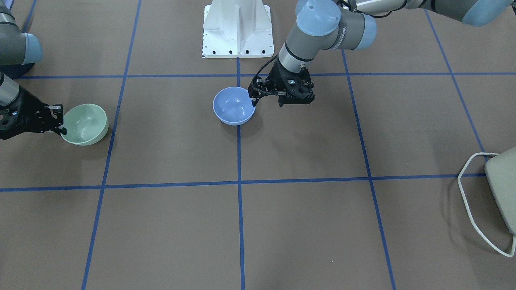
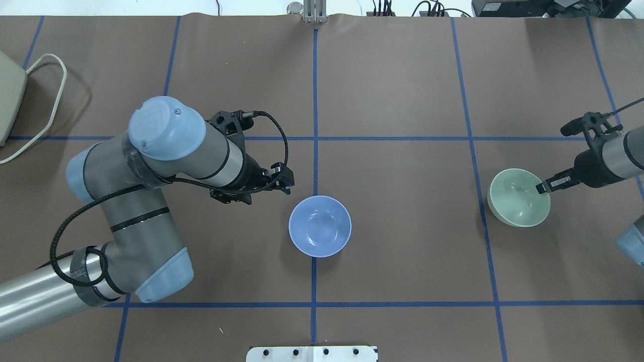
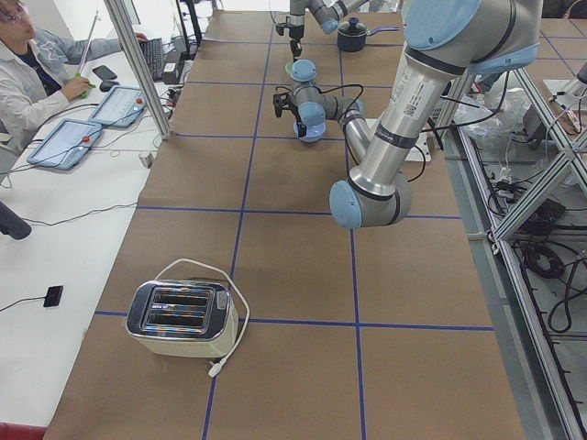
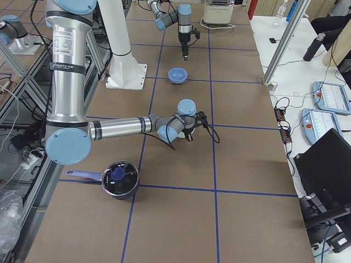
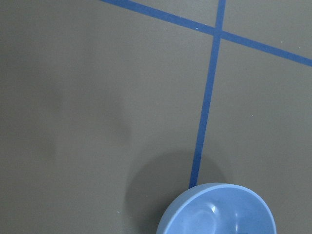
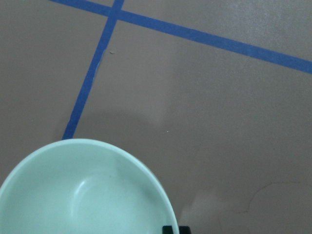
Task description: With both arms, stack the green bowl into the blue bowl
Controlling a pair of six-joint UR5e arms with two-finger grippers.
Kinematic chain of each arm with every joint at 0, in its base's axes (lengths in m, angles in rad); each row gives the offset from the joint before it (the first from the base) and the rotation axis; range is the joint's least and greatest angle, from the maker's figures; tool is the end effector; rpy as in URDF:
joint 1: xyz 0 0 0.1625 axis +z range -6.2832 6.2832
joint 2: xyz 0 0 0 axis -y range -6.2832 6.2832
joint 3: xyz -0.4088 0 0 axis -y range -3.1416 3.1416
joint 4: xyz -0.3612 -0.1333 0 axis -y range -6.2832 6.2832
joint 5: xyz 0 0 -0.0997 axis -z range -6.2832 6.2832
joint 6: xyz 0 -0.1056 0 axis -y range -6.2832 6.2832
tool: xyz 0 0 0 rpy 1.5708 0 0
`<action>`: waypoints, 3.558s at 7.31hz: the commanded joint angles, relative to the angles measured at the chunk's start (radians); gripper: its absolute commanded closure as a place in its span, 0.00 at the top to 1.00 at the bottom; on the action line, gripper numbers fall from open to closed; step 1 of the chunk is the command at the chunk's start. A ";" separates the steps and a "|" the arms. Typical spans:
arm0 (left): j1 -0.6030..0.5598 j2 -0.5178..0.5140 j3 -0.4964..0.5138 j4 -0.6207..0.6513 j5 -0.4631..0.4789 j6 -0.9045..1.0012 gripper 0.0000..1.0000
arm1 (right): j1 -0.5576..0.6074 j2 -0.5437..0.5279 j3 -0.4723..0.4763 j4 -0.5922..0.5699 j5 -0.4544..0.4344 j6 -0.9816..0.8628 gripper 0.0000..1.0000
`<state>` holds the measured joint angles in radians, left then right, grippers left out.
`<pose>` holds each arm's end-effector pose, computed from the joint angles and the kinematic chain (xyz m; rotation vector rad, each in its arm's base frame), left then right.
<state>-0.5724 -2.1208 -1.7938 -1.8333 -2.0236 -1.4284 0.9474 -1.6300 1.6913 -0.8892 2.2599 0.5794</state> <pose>0.4612 -0.4008 0.2215 -0.0295 1.0951 -0.1519 -0.2177 -0.4161 0.5410 0.2164 -0.9456 -0.2963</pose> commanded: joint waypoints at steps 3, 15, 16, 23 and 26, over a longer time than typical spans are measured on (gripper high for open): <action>-0.061 0.140 -0.045 0.005 -0.032 0.169 0.90 | 0.002 0.074 0.018 -0.010 0.059 0.058 0.01; -0.145 0.275 -0.102 -0.004 -0.064 0.304 0.88 | -0.145 0.428 0.149 -0.325 -0.044 0.453 0.00; -0.161 0.303 -0.111 -0.004 -0.063 0.365 0.88 | -0.177 0.476 0.165 -0.415 -0.078 0.453 0.00; -0.271 0.447 -0.124 -0.058 -0.130 0.537 0.89 | -0.413 0.633 0.180 -0.645 -0.344 0.483 0.00; -0.273 0.447 -0.122 -0.058 -0.129 0.537 0.89 | -0.469 0.636 0.179 -0.643 -0.372 0.496 0.00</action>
<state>-0.8445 -1.6744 -1.9168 -1.8903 -2.1527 -0.8915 0.4940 -0.9952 1.8698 -1.5333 1.8946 1.0728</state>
